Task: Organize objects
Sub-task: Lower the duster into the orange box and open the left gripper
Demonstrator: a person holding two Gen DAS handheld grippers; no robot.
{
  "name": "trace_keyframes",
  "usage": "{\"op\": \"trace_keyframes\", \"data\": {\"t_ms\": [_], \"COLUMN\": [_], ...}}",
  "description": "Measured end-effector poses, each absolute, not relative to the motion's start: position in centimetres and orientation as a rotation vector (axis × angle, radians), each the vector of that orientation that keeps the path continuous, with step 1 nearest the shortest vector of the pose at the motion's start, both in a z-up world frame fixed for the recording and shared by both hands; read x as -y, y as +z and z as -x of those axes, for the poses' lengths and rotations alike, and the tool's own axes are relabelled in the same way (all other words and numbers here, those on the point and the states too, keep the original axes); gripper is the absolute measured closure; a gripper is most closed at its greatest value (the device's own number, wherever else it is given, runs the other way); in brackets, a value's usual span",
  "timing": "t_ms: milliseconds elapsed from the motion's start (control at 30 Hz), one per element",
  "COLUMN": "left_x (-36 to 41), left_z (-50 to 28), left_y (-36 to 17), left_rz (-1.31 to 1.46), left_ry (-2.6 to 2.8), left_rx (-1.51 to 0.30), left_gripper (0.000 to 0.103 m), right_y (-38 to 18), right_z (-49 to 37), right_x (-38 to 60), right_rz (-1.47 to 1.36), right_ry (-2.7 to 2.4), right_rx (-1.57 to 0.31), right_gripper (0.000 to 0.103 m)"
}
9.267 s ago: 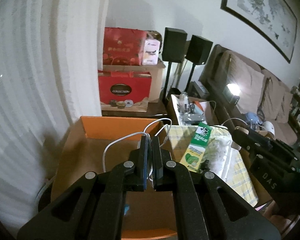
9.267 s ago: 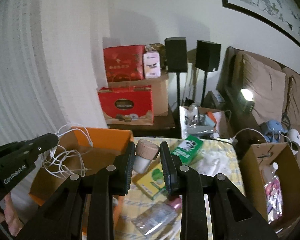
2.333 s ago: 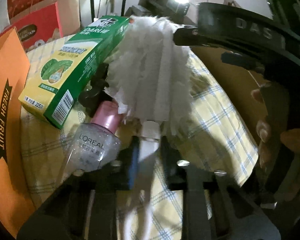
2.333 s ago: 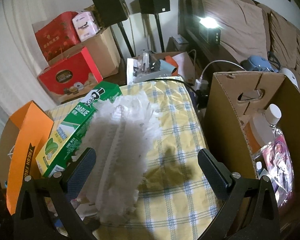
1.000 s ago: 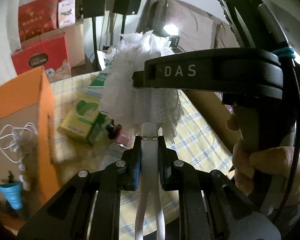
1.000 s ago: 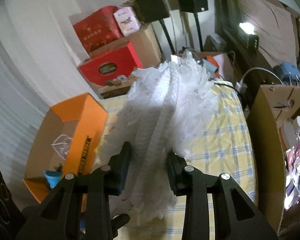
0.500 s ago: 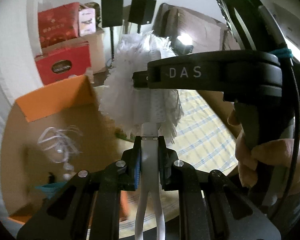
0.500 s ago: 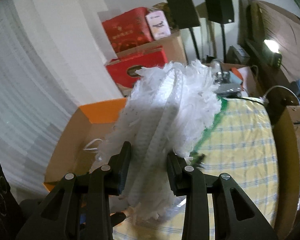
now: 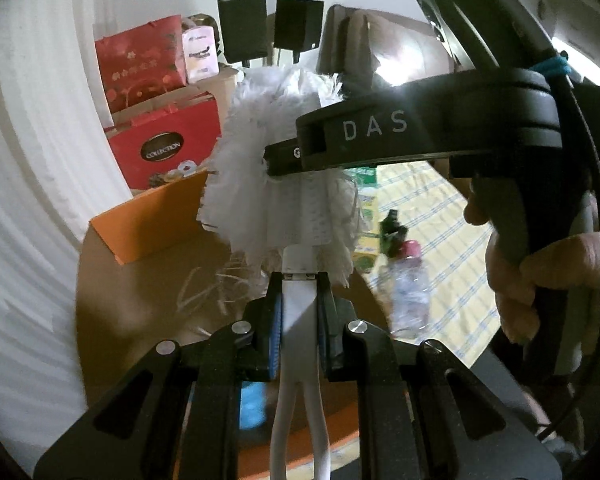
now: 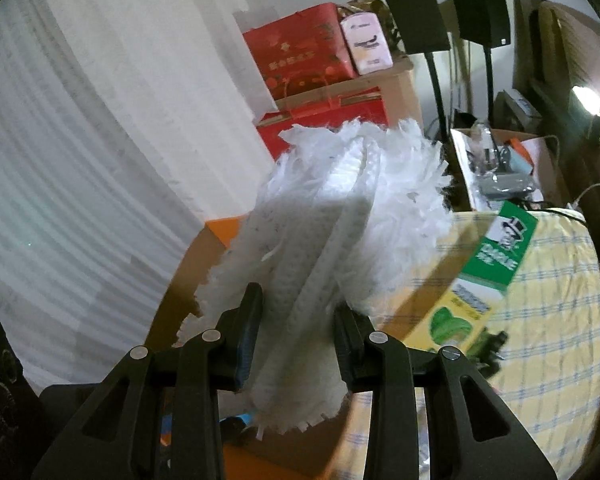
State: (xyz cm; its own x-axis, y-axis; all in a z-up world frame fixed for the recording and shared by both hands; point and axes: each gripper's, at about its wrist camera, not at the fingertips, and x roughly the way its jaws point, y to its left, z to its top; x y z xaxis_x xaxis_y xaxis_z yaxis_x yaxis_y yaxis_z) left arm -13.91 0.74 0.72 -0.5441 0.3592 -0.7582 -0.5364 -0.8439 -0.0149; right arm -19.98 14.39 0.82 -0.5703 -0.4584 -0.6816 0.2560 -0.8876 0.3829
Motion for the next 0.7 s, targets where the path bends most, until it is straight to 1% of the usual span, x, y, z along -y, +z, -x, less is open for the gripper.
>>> {"op": "trace_keyframes", "data": {"t_ms": [133, 433, 567, 700], "left_x": [0.6, 2.8, 3.3, 4.1], "left_z": [15.0, 16.5, 17.3, 18.0], "left_y": [-0.1, -2.3, -3.9, -5.0], "left_rz": [1.110, 1.133, 1.186, 1.233], "left_ry": [2.338, 2.306, 2.311, 2.315], "left_rx": [-0.365, -0.392, -0.446, -0.429], "left_gripper": [0.089, 0.089, 0.089, 0.089], "right_y": [0.2, -1.9, -3.2, -4.9], "right_z": [21.0, 23.2, 23.6, 24.3], "right_x": [-12.6, -10.3, -9.7, -9.3], "right_rz": [-1.180, -1.246, -1.279, -1.327], "right_ry": [-2.445, -2.395, -2.373, -2.373], "right_rx": [0.330, 0.341, 0.345, 0.315], "right_gripper": [0.069, 0.069, 0.069, 0.069]}}
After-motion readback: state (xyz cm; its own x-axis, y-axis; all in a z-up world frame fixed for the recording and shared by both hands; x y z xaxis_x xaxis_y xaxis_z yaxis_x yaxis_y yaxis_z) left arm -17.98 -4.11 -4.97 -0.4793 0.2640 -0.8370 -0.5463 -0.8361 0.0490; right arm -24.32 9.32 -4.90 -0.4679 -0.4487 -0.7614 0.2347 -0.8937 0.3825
